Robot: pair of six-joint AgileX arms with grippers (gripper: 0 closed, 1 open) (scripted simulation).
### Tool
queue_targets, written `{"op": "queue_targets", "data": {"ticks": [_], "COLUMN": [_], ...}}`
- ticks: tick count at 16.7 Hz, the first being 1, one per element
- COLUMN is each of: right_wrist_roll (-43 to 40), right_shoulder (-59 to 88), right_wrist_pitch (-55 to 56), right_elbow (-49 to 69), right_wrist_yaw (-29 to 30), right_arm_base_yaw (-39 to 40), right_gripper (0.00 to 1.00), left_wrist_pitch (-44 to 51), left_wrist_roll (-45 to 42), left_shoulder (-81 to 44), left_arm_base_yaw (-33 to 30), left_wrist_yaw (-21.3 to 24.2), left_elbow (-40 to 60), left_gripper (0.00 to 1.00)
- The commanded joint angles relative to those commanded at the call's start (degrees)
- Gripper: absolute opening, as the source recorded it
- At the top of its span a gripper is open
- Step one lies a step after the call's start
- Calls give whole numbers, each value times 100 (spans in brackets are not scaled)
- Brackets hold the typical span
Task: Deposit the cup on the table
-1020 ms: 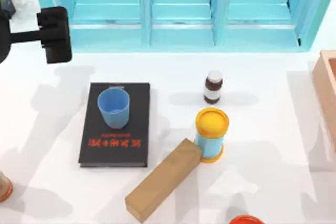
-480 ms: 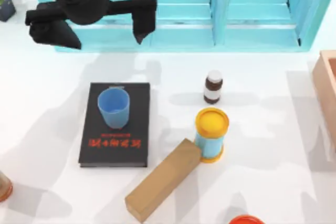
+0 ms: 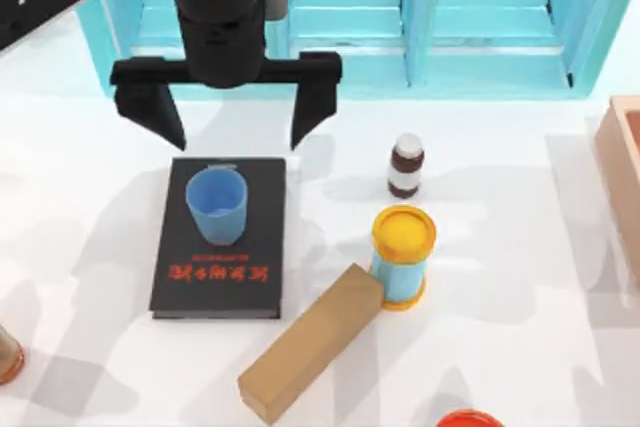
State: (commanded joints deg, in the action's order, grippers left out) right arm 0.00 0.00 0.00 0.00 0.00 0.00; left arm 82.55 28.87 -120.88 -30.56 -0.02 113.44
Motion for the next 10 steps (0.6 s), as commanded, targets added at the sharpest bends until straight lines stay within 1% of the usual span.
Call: {"op": "queue_targets", "data": {"ticks": [6, 8, 10], "right_wrist_roll": [0, 0, 0], "right_shoulder": [0, 0, 0], "right_wrist_pitch": [0, 0, 0], "right_elbow": [0, 0, 0], "right_wrist_yaw": [0, 0, 0], "right_arm_base_yaw": [0, 0, 0], "right_gripper": [100, 100, 100], "left_wrist_pitch": [-29, -233, -670], "left_wrist_roll": [-3, 23, 53], "left_shoulder": [10, 18, 5], "left_arm_base_yaw": [24, -23, -56], "left_wrist_yaw": [5, 0, 1], "left_elbow": [-32, -235, -660], "left_gripper": [100, 100, 100]}}
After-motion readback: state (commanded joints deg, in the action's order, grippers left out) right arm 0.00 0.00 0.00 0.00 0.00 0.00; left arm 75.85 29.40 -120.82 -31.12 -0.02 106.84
